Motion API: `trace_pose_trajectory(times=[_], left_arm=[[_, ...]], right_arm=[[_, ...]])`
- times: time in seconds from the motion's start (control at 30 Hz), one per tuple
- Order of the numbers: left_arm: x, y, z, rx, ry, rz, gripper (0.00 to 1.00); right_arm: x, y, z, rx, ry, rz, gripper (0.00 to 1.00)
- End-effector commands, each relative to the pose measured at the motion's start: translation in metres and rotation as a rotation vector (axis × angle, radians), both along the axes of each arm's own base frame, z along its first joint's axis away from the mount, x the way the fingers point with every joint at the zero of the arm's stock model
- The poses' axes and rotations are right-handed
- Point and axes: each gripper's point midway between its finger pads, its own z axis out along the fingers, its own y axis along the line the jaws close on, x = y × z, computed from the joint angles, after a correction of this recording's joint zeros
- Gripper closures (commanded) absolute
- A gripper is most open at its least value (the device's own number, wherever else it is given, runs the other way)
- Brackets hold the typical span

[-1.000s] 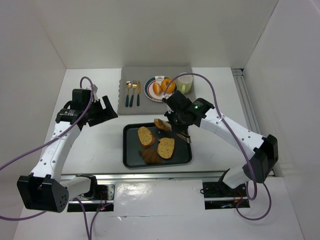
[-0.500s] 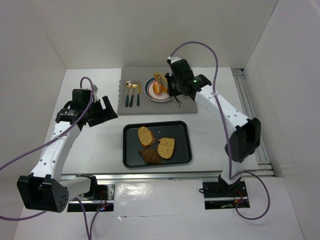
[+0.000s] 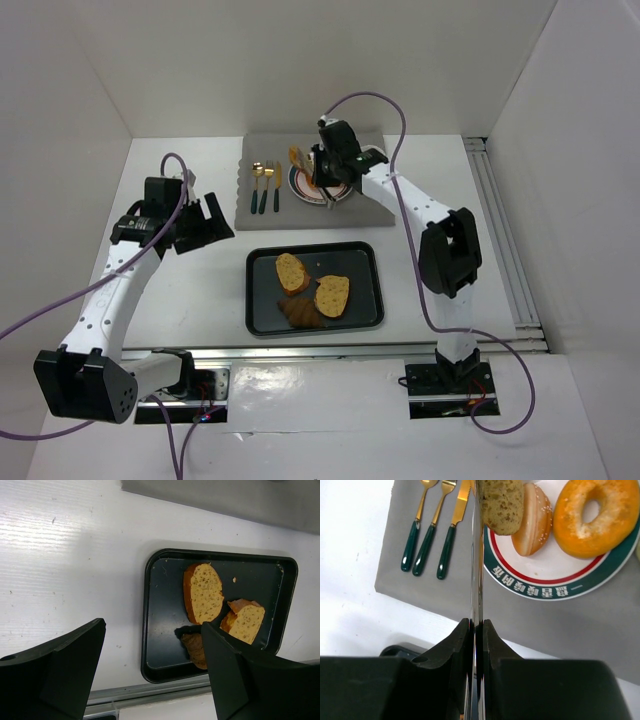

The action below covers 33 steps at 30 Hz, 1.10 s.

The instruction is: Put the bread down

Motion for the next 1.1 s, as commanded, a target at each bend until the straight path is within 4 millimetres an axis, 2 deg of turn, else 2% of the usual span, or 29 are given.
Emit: trace_pose_trajectory(times=[0.0,0.2,0.4,0.63,0.87,1.07], left_arm=[[0.007,0.003,0.015,0.022,-0.048,-0.017,0.10],[0.003,0.005,0.010,0.029,-0.040,-0.011,0.10],[0.002,0.005,0.007,0.030,-0.030,-0.011,0.10],[0.001,0.005,0.009,0.029,-0.039,-0.011,0.10],[0.001,0.005,0.009,0.029,-0.039,-0.011,0.10],[0.000,0.005,0.012,0.029,-0.049,-0.011,0.10]], right_arm=[[0.016,0.018,0.014,0.093,-0.063,-0.006,0.99],[0.014,0.025,-0.005,0.089,-0.029,0.003,0.99],[0.013,0.020,-0.015,0.082,-0.004,-0.074,0.99],[0.000,0.027,-0.030,0.074,0.037,-0.108,0.98],[-0.010,0.040,-0.022,0.091,0.027,-0.086,0.84],[-0.009,0.039,-0.025,0.087,0.034,-0.099,0.73]])
